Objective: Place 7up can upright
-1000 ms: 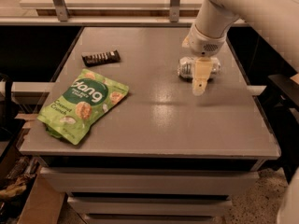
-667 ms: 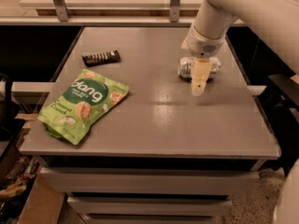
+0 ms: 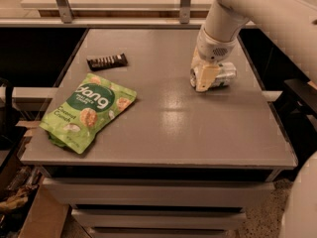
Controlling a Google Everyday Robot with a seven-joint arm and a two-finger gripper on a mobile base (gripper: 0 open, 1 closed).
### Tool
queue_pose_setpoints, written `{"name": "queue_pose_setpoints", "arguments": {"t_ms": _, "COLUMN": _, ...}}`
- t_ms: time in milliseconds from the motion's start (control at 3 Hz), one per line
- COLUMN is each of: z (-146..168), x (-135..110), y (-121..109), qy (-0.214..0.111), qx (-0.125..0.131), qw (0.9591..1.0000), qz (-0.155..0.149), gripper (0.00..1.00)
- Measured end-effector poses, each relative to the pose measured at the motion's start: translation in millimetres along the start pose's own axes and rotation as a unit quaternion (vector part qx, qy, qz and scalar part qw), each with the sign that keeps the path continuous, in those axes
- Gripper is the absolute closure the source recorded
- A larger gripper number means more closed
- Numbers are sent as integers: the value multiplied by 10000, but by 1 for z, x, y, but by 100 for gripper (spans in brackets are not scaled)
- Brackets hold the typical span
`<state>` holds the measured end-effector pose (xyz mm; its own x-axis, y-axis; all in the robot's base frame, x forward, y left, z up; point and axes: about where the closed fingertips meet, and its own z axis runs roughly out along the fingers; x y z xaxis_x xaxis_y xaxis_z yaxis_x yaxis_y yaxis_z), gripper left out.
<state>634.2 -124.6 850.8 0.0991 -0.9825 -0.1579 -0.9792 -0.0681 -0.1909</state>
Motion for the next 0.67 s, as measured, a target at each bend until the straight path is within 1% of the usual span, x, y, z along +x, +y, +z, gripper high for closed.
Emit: {"name": "queue_pose_setpoints", "arguments": {"t_ms": 667, "z": 2, "x": 0, "y": 0, "qy": -37, "qx": -65, "qw": 10000, "qz": -18, "gripper": 91}}
